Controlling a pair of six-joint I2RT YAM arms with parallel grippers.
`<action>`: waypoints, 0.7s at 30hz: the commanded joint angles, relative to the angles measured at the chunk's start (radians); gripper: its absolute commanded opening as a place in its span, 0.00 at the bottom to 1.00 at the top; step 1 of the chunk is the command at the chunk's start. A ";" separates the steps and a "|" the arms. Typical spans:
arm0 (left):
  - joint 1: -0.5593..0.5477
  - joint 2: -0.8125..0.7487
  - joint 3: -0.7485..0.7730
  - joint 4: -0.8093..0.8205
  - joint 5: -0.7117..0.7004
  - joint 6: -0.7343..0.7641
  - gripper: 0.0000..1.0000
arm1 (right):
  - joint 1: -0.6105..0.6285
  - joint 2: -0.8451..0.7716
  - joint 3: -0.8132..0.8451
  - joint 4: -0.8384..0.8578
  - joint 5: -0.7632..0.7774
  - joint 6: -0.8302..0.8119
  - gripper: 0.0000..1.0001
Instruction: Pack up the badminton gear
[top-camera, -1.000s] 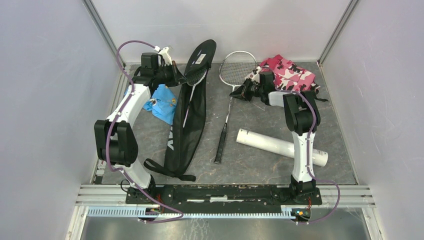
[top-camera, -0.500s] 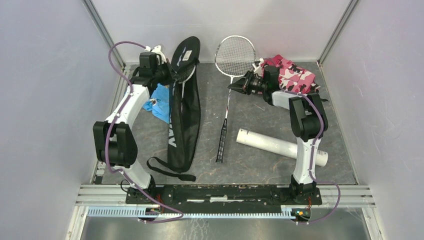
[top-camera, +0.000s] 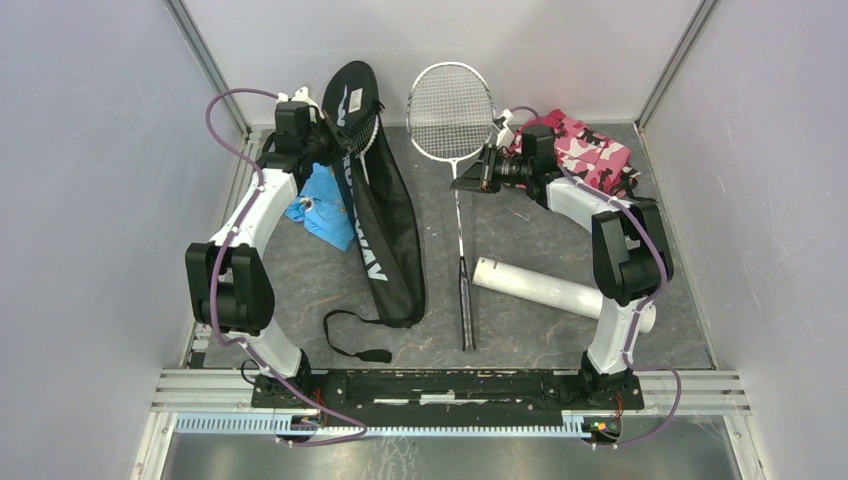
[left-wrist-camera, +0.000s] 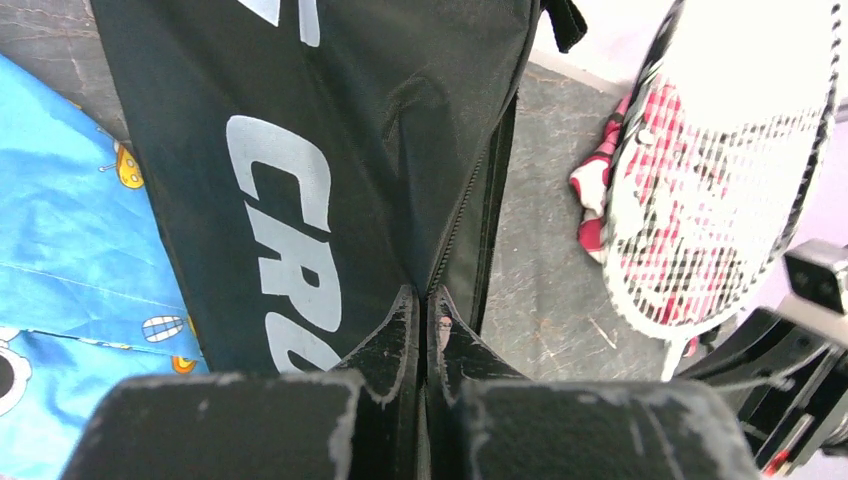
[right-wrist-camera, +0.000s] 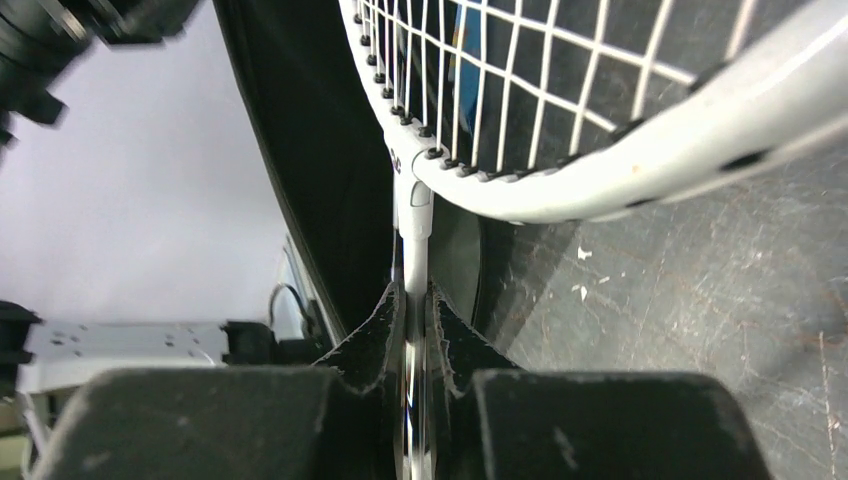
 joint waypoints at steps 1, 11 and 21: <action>0.005 -0.010 0.006 0.118 0.003 -0.068 0.02 | 0.047 -0.092 -0.001 -0.192 -0.020 -0.230 0.00; 0.006 -0.017 -0.021 0.150 0.024 -0.065 0.02 | 0.134 -0.126 -0.033 -0.390 0.032 -0.429 0.00; 0.004 -0.029 -0.063 0.184 0.061 -0.077 0.02 | 0.197 -0.105 -0.028 -0.421 0.078 -0.464 0.00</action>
